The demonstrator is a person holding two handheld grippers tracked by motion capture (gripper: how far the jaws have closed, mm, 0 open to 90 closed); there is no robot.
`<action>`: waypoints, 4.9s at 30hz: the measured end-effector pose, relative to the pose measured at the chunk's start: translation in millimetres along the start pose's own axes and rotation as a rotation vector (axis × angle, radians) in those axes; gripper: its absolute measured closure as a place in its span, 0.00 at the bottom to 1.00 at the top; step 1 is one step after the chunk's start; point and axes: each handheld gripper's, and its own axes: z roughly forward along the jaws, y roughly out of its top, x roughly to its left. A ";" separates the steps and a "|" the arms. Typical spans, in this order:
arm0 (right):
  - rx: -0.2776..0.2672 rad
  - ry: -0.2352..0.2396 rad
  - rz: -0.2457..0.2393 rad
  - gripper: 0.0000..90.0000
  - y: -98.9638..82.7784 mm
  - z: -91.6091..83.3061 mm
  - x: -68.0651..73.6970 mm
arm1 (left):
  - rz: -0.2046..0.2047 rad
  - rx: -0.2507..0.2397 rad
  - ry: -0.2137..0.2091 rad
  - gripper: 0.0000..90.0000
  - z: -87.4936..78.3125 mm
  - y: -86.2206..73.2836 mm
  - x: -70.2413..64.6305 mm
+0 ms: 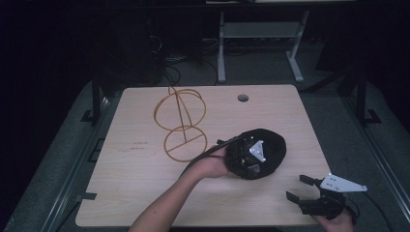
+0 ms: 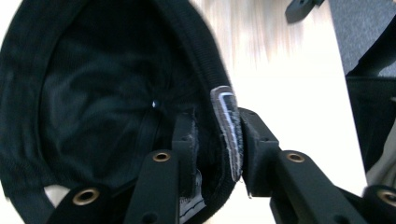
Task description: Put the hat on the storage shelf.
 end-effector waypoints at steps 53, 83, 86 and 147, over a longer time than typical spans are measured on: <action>-0.331 0.173 -0.057 0.80 39.3 -2.0 10.1 | 0.068 -0.344 -0.242 0.88 -58.3 62.3 -19.0; -0.283 0.094 -0.081 0.99 49.7 -21.8 8.3 | -0.008 -0.219 0.081 0.41 -84.5 -7.0 -24.8; -0.282 0.089 -0.082 0.99 51.3 -24.4 7.4 | -0.019 -0.205 0.114 0.38 -85.4 -17.5 -27.0; -0.142 0.148 -0.277 1.00 221.4 5.6 39.5 | -0.256 -0.253 0.313 0.31 -63.5 -183.2 -68.2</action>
